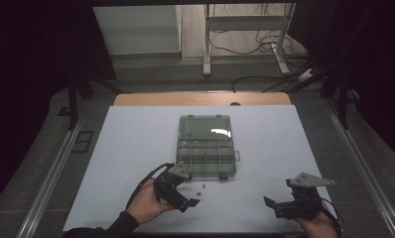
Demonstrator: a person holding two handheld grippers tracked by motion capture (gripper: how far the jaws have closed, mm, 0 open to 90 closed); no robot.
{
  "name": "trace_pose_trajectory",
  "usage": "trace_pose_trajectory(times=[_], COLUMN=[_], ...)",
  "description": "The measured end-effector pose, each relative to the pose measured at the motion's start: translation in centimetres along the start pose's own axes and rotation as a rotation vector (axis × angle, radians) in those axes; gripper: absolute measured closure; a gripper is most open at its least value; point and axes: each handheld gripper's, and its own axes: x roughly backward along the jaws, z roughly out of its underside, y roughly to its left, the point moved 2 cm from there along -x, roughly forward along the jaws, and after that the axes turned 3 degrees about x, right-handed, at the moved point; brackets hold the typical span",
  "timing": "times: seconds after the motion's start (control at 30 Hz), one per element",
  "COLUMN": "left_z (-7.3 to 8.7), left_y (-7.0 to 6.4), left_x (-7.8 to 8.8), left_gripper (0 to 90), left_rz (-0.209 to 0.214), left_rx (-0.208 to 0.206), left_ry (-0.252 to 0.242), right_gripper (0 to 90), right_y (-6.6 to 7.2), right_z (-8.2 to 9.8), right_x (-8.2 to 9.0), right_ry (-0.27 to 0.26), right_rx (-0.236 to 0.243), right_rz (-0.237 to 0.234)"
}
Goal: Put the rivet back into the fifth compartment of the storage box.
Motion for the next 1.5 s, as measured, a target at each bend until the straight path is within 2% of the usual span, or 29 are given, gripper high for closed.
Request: trace_pose_trajectory(times=[0.27,0.33,0.5,0.53,0.67,0.77,0.8,1.0,1.07,1.17,1.27,1.5], left_z=[-0.1,-0.2,-0.6,-0.7,-0.9,-1.0,-1.0,-1.1,-1.2,-1.2,-1.3,-1.3], left_y=[0.1,0.3,0.5,0.6,0.6,0.6,0.6,0.6,0.4,0.3,0.5,0.8], left_x=[-1.3,-1.8,-2.1,-2.2,-2.6,-2.9,-3.1,-3.7,-3.9,-3.9,-3.9,-3.6], left_gripper=[15.5,24.7,40.9,46.5,59.3,64.2,68.4,74.7,77.6,81.7,82.8,82.9], left_rz=[-0.013,-0.006,0.000,0.007,0.004,0.003,0.000,-0.008,-0.034,-0.049,-0.039,-0.033], left_rx=[-0.016,-0.027,-0.036,-0.049,-0.057,-0.055,-0.063,-0.071,-0.092,-0.092,-0.053,-0.013], left_ry=[0.044,0.058,0.065,0.082,0.105,0.111,0.129,0.156,0.160,0.164,0.166,0.144], right_gripper=[0.0,0.0,0.0,0.0,0.0,0.0,0.0,0.0,0.0,0.0,0.0,0.0], right_y=[0.0,0.0,0.0,0.0,0.0,0.0,0.0,0.0,0.0,-0.1,0.0,-0.1], right_z=[0.0,0.0,0.0,0.0,0.0,0.0,0.0,0.0,0.0,0.0,0.0,0.0], right_x=[0.0,-0.1,-0.1,-0.1,-0.1,-0.1,-0.1,-0.1,-0.1,-0.2,-0.1,-0.1], right_ry=[0.001,0.004,0.005,0.006,0.008,0.009,0.010,0.014,0.013,0.014,0.015,0.010], right_rx=[0.004,0.006,0.002,0.001,0.002,0.001,0.001,0.001,0.001,0.000,0.002,0.000], right_rz=[-0.003,-0.003,-0.006,-0.007,-0.009,-0.009,-0.008,-0.009,-0.010,-0.011,-0.012,-0.012])
